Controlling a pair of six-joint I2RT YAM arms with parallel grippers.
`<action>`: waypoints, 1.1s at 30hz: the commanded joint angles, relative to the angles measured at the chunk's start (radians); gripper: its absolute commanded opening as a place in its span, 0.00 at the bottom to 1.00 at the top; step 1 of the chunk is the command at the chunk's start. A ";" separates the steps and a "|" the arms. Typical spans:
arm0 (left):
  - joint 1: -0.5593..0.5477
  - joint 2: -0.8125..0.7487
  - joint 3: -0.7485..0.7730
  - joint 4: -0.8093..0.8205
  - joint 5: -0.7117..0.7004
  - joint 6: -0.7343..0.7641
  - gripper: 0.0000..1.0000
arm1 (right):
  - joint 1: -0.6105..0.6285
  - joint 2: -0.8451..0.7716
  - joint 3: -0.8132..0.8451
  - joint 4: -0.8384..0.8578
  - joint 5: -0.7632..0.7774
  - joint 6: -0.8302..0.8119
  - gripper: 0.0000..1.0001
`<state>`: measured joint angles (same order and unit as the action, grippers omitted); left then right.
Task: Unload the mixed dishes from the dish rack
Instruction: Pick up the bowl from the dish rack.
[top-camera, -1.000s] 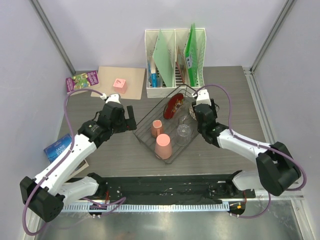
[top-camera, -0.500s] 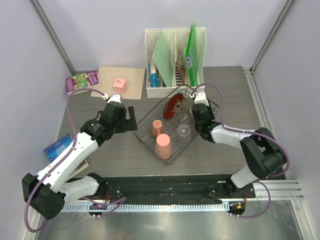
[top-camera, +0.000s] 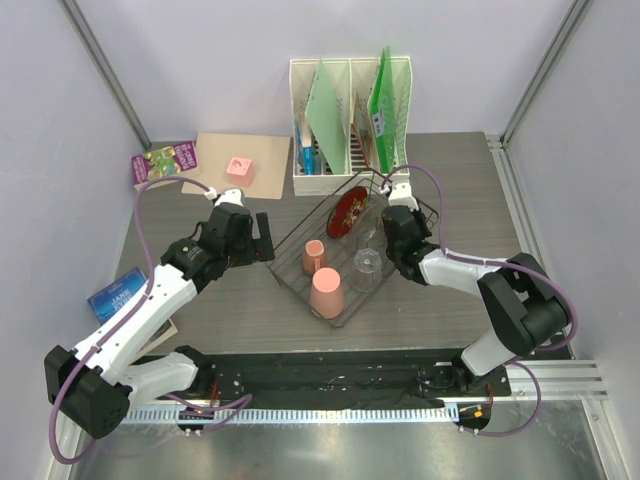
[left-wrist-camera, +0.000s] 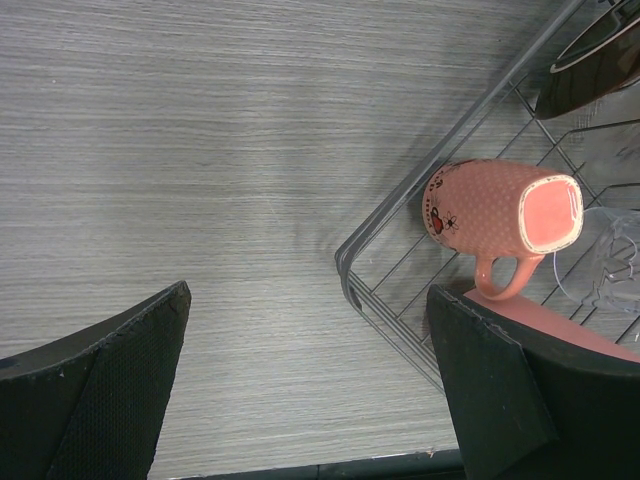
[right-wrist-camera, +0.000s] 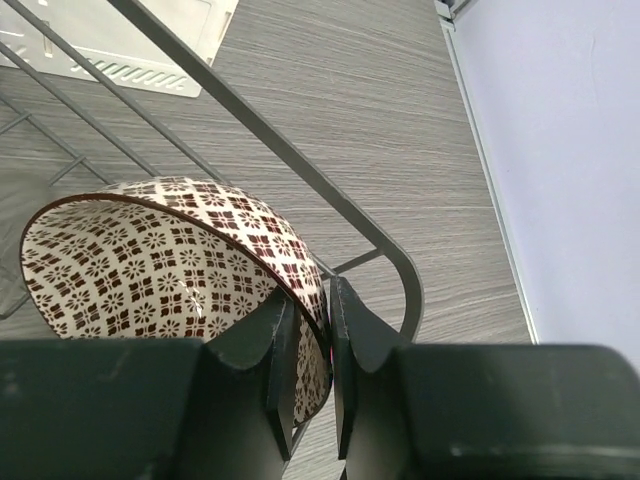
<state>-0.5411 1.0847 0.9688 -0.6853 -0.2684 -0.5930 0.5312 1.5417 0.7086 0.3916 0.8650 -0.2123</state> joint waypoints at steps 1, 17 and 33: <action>-0.002 -0.005 0.002 0.018 0.009 0.013 1.00 | 0.001 0.043 0.043 0.101 0.066 -0.010 0.22; -0.002 0.003 0.004 0.018 0.005 0.012 1.00 | 0.009 -0.066 0.025 0.130 0.201 -0.036 0.01; -0.002 -0.003 -0.001 0.015 -0.008 0.006 1.00 | 0.121 -0.350 0.127 -0.121 0.218 0.009 0.01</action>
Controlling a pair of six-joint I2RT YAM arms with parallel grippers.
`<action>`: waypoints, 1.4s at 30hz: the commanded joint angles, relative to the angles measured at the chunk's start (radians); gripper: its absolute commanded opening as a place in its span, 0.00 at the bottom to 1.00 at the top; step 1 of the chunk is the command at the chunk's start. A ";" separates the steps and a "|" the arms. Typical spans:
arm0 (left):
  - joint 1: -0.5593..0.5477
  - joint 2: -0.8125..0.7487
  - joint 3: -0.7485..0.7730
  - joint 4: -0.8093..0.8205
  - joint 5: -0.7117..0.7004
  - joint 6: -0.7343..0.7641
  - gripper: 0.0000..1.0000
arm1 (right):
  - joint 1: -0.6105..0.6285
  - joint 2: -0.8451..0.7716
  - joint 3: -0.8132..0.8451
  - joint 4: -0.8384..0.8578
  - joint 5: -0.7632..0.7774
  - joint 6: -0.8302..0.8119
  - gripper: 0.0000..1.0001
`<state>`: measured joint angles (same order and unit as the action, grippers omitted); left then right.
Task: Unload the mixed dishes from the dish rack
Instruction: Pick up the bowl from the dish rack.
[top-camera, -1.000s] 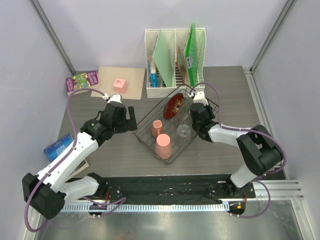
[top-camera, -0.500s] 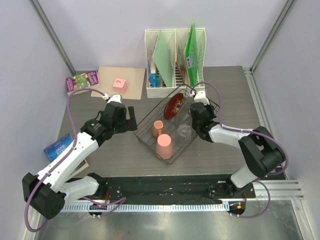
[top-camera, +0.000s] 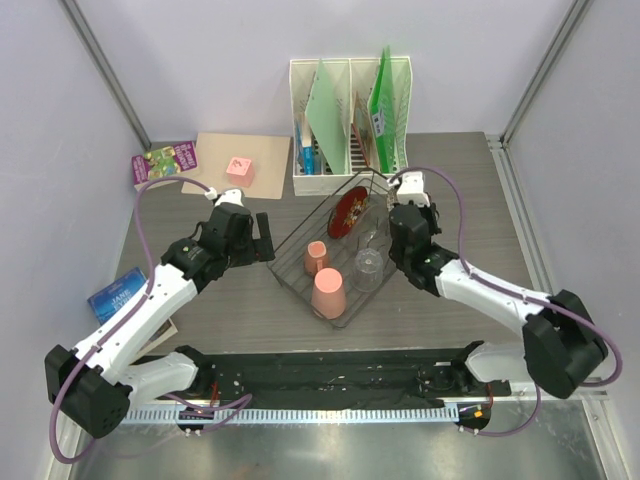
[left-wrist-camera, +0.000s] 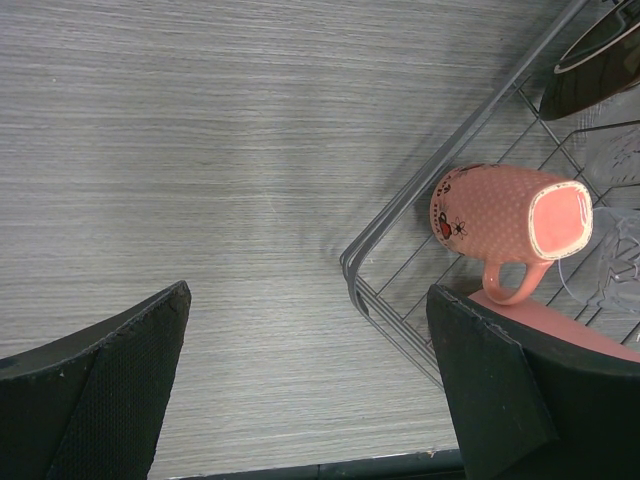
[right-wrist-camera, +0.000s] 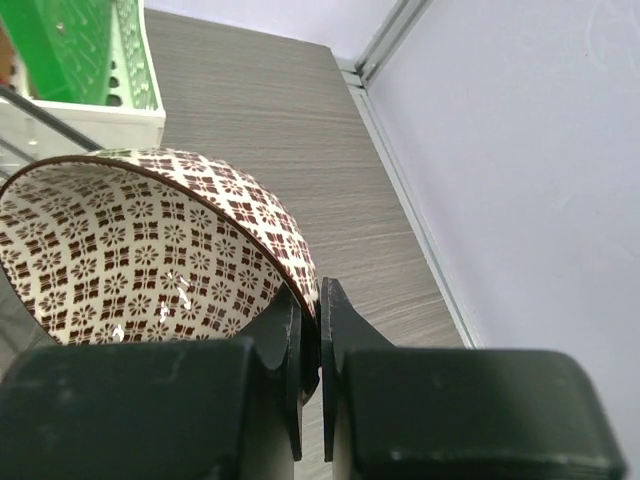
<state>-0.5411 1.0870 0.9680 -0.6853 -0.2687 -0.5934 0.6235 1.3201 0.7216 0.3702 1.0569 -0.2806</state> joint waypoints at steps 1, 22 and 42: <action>-0.002 -0.006 0.000 0.015 -0.010 0.006 1.00 | 0.030 -0.154 0.142 -0.172 -0.004 0.190 0.01; -0.002 -0.252 0.093 0.185 0.201 0.040 1.00 | 0.021 -0.067 0.555 -0.763 -1.158 0.909 0.01; -0.106 -0.047 0.207 0.133 0.122 0.079 0.96 | 0.147 0.123 0.662 -0.804 -1.061 0.877 0.01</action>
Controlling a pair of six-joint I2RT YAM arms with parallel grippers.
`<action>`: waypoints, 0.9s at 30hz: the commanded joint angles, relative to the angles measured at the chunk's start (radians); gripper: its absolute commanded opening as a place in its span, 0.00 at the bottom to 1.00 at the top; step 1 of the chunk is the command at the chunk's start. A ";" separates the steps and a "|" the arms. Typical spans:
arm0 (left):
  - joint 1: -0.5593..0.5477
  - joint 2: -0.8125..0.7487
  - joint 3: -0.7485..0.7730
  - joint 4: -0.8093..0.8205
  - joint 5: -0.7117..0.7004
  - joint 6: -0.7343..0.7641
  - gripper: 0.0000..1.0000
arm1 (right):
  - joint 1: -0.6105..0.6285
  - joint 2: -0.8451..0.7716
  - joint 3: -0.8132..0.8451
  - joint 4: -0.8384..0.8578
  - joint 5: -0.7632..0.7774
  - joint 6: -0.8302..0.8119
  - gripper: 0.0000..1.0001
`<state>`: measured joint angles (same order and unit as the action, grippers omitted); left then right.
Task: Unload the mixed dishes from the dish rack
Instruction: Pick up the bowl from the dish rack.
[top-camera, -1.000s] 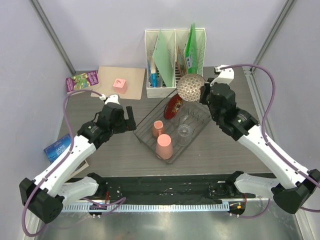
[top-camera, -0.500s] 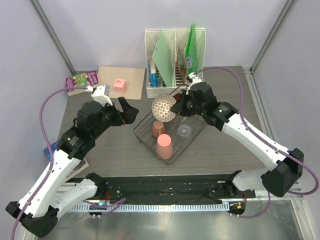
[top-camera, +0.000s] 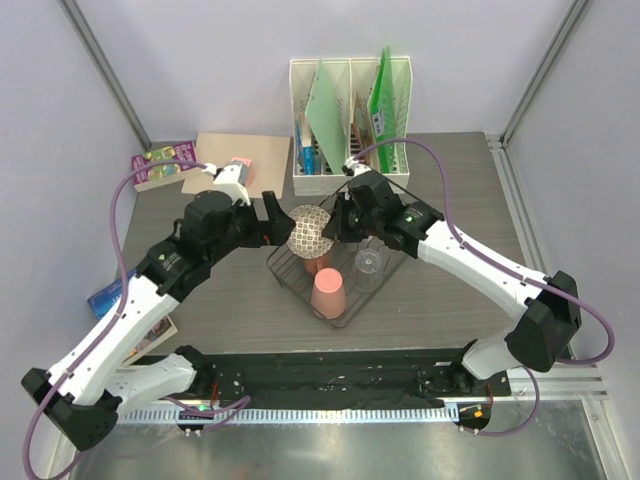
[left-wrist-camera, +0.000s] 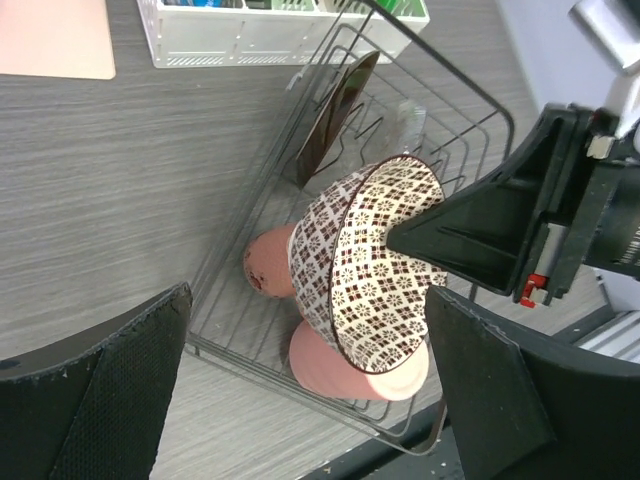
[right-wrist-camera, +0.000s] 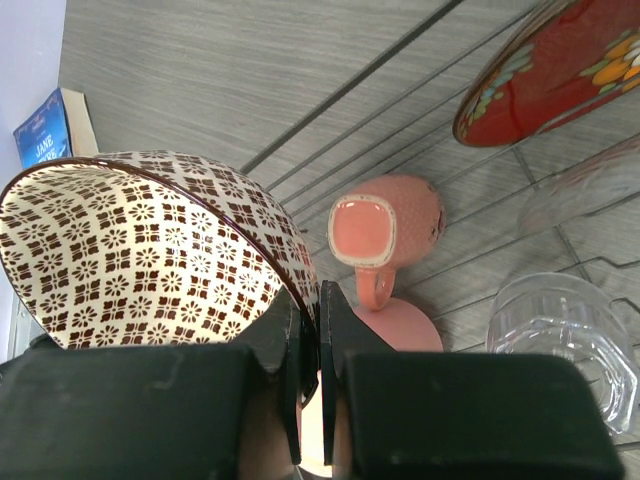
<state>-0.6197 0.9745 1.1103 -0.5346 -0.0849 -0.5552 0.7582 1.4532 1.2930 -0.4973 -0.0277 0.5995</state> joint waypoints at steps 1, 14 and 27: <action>-0.031 0.079 0.069 -0.025 -0.065 0.043 0.94 | 0.018 -0.005 0.095 0.062 0.023 -0.006 0.01; -0.040 0.171 0.079 -0.091 -0.165 0.035 0.03 | 0.035 -0.020 0.114 0.040 0.078 -0.030 0.01; -0.038 0.135 0.077 -0.048 -0.136 0.020 0.00 | 0.041 -0.123 0.023 0.094 0.100 -0.043 0.74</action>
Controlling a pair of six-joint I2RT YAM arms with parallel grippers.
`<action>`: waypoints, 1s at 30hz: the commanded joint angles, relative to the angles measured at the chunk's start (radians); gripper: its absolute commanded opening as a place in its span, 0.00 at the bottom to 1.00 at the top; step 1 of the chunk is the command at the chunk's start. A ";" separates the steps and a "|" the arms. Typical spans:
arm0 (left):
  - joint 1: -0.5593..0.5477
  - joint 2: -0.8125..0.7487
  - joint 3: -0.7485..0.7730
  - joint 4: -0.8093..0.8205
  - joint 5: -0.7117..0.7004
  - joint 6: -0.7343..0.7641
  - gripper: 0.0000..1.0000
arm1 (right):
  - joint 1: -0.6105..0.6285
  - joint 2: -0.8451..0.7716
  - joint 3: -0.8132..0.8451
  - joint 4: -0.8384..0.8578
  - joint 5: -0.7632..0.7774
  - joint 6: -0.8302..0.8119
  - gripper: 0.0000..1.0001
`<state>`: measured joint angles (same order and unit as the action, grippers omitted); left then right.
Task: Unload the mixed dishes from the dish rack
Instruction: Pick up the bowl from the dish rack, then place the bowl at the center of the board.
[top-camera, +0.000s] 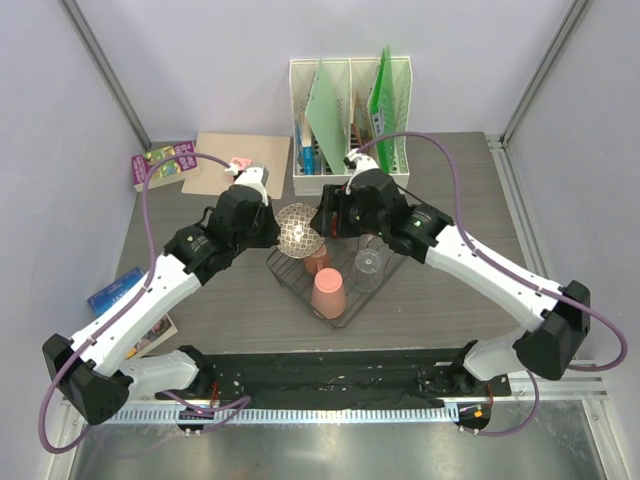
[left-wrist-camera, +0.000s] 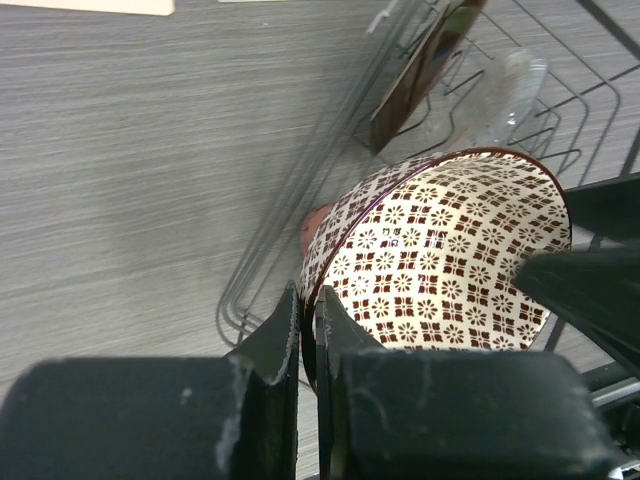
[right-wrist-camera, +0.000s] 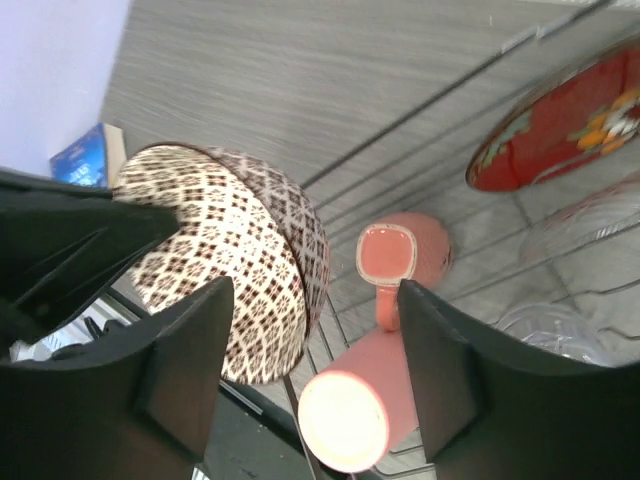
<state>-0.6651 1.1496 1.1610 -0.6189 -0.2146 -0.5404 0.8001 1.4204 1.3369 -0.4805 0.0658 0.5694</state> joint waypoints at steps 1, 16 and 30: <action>0.009 -0.034 0.038 0.028 0.004 0.000 0.00 | -0.001 -0.104 -0.027 0.079 0.014 -0.013 0.77; 0.579 0.002 0.137 -0.140 0.012 -0.233 0.00 | -0.002 -0.471 -0.261 0.108 0.456 -0.029 0.92; 0.776 0.386 0.032 0.255 0.067 -0.285 0.00 | -0.002 -0.613 -0.400 0.112 0.459 -0.054 0.91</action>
<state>0.1062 1.4998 1.1618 -0.5510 -0.1516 -0.8318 0.7967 0.8661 0.9466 -0.4034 0.4789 0.5453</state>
